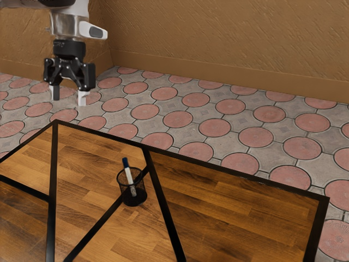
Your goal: Take the marker out of the pen holder and place it to the left of the pen holder.
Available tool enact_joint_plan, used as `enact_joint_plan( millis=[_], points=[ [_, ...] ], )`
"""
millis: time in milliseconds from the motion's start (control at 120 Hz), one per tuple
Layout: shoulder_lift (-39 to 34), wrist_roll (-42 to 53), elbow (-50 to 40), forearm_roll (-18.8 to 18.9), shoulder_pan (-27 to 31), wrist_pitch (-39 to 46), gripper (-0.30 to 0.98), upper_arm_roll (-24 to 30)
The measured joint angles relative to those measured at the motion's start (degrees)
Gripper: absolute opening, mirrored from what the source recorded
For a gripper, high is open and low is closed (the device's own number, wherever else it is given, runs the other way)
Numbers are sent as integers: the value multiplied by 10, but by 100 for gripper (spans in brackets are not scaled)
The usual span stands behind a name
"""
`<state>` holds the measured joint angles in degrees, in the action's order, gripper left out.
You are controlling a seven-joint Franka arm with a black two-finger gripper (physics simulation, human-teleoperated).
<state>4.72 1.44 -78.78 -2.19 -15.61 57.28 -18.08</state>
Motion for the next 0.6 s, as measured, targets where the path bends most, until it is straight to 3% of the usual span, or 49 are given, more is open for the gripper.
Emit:
enact_joint_plan(
  millis=[117,167,250,325,442,600],
  points=[
    [12,0,-19,-7,-11,102,67,3],
    [-17,-1,-102,-10,-26,170,67,3],
    [-84,-3,-266,-46,-46,322,67,2],
    [-99,-4,-344,-70,-37,438,66,1],
    [-81,-6,-381,-88,-20,552,67,0],
    [-62,-6,-414,-96,-15,632,66,0]
  ],
)
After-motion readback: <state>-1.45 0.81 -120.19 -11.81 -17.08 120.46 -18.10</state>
